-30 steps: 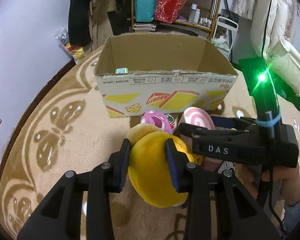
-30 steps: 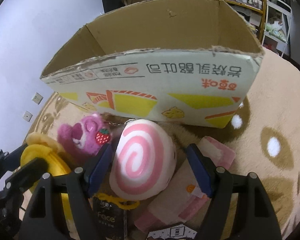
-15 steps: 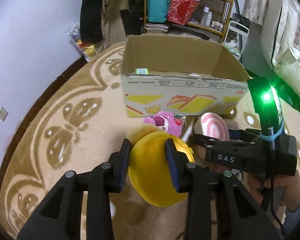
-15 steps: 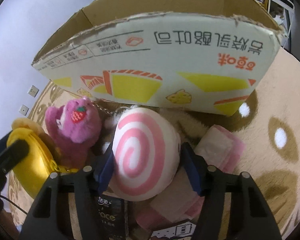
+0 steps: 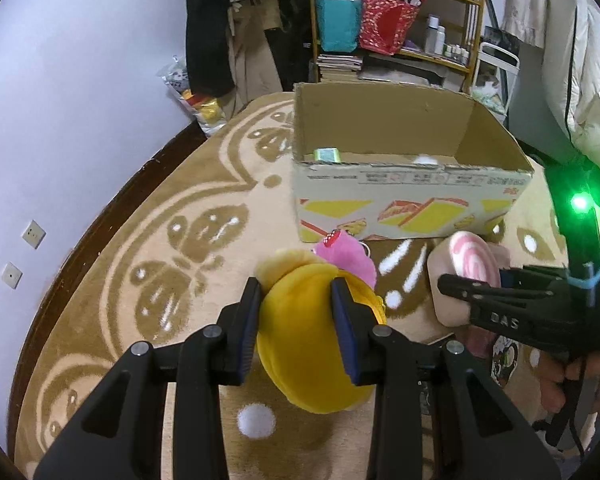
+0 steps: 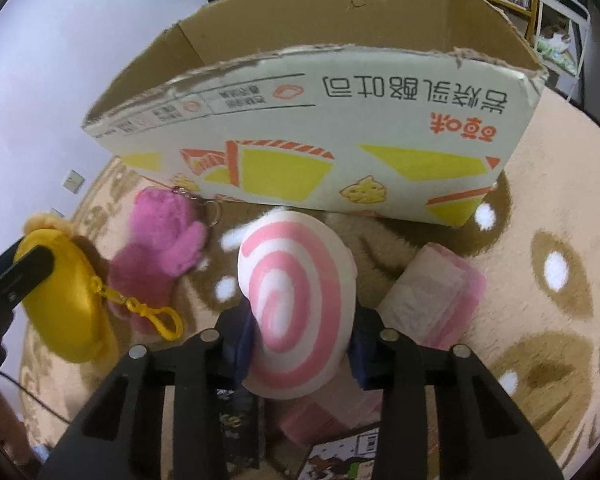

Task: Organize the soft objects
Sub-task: 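Carry the yellow plush and swirl cushion over the box with both tools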

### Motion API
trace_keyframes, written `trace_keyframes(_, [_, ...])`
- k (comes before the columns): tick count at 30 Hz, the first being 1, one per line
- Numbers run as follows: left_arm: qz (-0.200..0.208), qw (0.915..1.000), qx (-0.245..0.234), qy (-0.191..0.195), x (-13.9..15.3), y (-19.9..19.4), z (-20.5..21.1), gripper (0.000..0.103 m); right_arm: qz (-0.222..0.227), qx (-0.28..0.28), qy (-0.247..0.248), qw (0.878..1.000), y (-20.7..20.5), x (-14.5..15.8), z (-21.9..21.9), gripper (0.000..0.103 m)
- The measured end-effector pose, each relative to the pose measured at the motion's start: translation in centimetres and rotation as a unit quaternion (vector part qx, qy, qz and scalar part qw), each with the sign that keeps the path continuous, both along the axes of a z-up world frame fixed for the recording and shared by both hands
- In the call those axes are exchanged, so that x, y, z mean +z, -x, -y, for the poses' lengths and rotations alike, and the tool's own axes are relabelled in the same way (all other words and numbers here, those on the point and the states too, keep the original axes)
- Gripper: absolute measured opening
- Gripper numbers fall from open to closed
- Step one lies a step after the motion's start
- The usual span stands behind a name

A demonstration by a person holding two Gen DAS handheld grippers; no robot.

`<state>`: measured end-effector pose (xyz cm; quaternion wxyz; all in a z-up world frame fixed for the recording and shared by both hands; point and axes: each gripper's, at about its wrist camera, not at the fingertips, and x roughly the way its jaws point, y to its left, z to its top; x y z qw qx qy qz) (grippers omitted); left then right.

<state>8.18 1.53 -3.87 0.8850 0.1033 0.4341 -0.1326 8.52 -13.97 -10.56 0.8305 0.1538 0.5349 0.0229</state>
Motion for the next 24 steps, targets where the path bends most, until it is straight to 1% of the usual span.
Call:
trace_keyframes(2, [0.009,0.9999,0.006,-0.003,0.3,0.0,-0.3,0.033,0.002,0.001,-0.003,1.0,0.8,0.4,0.6,0.04])
trace_keyframes(6, [0.038,0.9986,0.015,-0.032,1.1,0.1,-0.4,0.033,0.01,0.005,-0.008,1.0,1.1,1.3,0.7,0.04])
trace_keyframes(8, [0.047,0.9981,0.02,-0.034,1.5,0.1,-0.5,0.033,0.016,0.006,-0.003,1.0,1.3,1.9,0.5,0.04])
trace_keyframes(11, [0.054,0.9978,0.027,-0.028,2.3,0.0,-0.8,0.033,0.021,0.005,-0.009,1.0,2.2,3.0,1.4,0.04])
trace_keyframes(15, [0.088,0.9946,0.034,-0.044,4.0,0.2,-0.9,0.033,0.04,0.005,0.0,0.999,3.5,5.0,2.0,0.04])
trace_keyframes(17, [0.106,0.9924,0.038,-0.051,5.0,0.2,-0.8,0.033,0.05,0.008,0.003,0.999,4.1,6.4,2.4,0.04])
trace_keyframes(21, [0.131,0.9896,0.04,-0.043,7.4,0.0,-0.9,0.033,0.07,0.015,0.0,0.997,4.9,8.7,2.4,0.04])
trace_keyframes(24, [0.157,0.9859,0.048,-0.034,10.0,-0.1,-0.7,0.033,0.09,0.016,-0.003,0.996,5.2,10.8,2.5,0.04])
